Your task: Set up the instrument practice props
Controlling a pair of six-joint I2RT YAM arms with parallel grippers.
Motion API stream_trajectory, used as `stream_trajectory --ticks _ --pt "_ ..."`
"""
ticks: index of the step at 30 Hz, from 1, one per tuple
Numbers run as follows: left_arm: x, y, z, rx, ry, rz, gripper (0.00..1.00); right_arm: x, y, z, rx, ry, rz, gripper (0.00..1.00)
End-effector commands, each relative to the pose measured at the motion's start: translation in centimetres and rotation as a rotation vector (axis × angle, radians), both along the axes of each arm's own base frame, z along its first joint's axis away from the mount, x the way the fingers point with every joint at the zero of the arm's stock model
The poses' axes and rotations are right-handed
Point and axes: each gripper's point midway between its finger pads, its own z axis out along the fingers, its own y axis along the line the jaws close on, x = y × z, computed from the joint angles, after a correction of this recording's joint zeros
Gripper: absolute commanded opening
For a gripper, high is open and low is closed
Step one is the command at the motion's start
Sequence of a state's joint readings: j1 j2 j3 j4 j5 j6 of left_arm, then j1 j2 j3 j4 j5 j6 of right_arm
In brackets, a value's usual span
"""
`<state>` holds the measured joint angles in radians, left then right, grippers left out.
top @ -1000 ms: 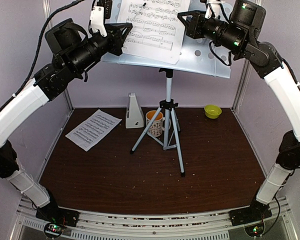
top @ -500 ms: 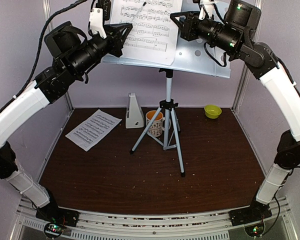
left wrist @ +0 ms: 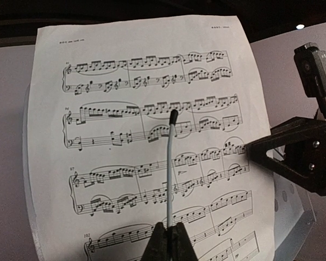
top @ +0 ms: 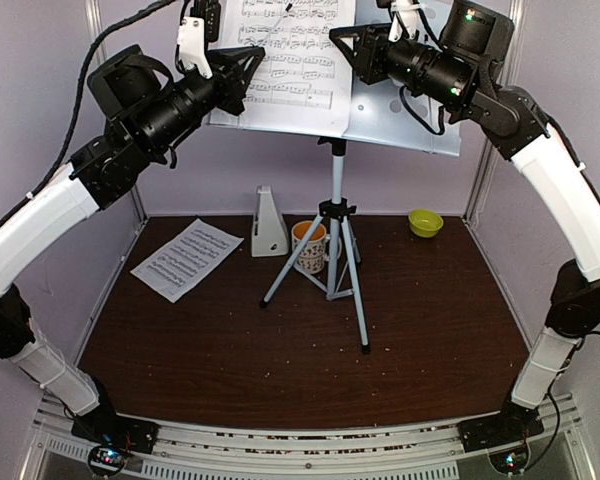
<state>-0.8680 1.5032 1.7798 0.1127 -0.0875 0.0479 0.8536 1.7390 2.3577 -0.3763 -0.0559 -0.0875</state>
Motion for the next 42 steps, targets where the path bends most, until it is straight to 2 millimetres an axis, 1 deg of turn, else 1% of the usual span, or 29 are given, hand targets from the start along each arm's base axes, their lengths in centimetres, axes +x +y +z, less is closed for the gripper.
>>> stream_trajectory --ticks 1,3,15,19,22,24,27,30,34,37,40,42 --pt "-2.1 1.4 3.0 -0.061 -0.101 -0.019 0.00 -0.8 -0.2 1.7 0.042 -0.044 0.016 0.15" --pt "-2.1 1.4 3.0 -0.060 -0.102 -0.018 0.00 -0.7 0.1 1.7 0.046 -0.043 0.020 0.12" --pt "-2.2 1.4 3.1 -0.056 -0.109 -0.018 0.00 -0.3 1.3 1.2 0.059 -0.036 0.037 0.11" --pt "-2.3 1.5 3.1 -0.054 -0.111 -0.016 0.00 -0.2 1.5 1.0 0.057 -0.033 0.039 0.10" --pt "-2.2 1.5 3.1 -0.053 -0.113 -0.012 0.00 -0.2 1.5 1.0 0.056 -0.032 0.037 0.11" --pt "-2.3 1.6 3.2 -0.053 -0.114 -0.010 0.00 -0.2 1.3 1.0 0.054 -0.032 0.030 0.15" --pt "-2.2 1.6 3.1 -0.052 -0.113 -0.005 0.00 -0.1 0.8 1.3 0.063 -0.032 0.008 0.32" --pt "-2.1 1.6 3.1 -0.051 -0.113 -0.002 0.00 0.0 0.4 1.5 0.074 -0.029 -0.013 0.44" --pt "-2.0 1.6 3.0 -0.051 -0.109 0.003 0.00 0.2 0.1 1.5 0.078 -0.028 -0.030 0.53" --pt "-2.1 1.6 3.0 -0.049 -0.111 -0.001 0.13 0.3 -0.1 1.6 0.083 -0.027 -0.042 0.62" --pt "-2.2 1.6 2.9 -0.046 -0.113 -0.004 0.25 0.4 -0.2 1.6 0.085 -0.026 -0.051 0.67" --pt "-2.3 1.5 2.8 -0.045 -0.117 -0.008 0.31 0.5 -0.2 1.6 0.084 -0.025 -0.056 0.70"
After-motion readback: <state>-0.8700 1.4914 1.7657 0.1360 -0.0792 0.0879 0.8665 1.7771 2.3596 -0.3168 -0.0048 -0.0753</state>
